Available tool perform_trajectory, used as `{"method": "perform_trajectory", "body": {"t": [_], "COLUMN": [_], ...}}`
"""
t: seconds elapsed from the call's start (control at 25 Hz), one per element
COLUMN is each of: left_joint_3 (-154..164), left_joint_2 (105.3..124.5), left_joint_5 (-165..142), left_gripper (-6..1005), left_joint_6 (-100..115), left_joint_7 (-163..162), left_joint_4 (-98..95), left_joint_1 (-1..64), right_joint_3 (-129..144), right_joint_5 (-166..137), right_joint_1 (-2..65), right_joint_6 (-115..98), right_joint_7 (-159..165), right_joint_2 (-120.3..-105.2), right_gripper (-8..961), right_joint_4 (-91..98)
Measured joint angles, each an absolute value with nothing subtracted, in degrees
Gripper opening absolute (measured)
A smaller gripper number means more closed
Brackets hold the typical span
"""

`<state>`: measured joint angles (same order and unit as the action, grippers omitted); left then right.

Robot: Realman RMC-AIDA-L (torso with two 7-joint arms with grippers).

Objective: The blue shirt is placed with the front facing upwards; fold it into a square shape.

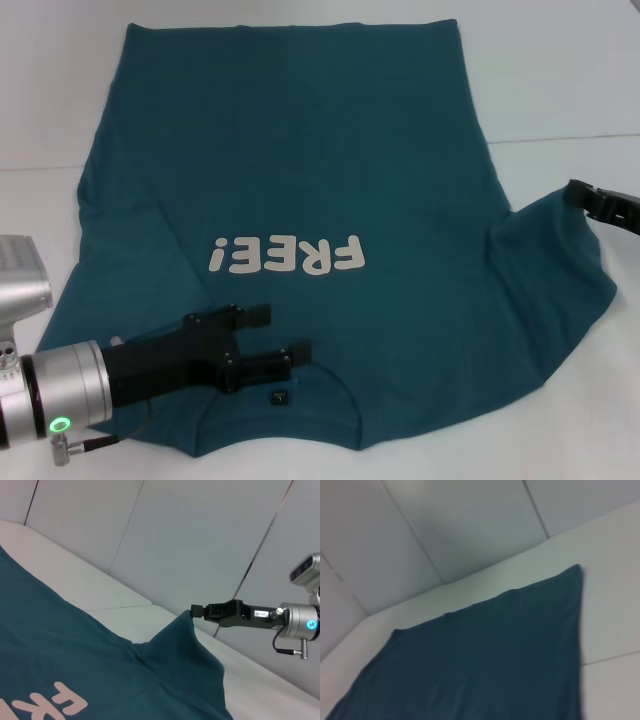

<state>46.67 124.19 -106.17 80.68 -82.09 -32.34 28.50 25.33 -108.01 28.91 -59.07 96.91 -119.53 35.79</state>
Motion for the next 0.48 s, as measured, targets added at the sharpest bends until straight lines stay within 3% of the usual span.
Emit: {"method": "perform_trajectory", "body": {"t": [0.48], "left_joint_3": [46.58], "left_joint_2": [124.19], "left_joint_5": [-106.17], "left_gripper": [919], "left_joint_6": [80.68], "left_joint_7": [-82.18], "left_joint_4": [-32.34], "left_joint_1": [28.47], "right_joint_3": [26.6], "right_joint_5": [-108.15], "right_joint_1": [32.79], "right_joint_6": [-58.94], "right_joint_7": [97.32], "right_joint_2": [-119.53], "right_gripper": [75], "right_joint_4": [34.03]}}
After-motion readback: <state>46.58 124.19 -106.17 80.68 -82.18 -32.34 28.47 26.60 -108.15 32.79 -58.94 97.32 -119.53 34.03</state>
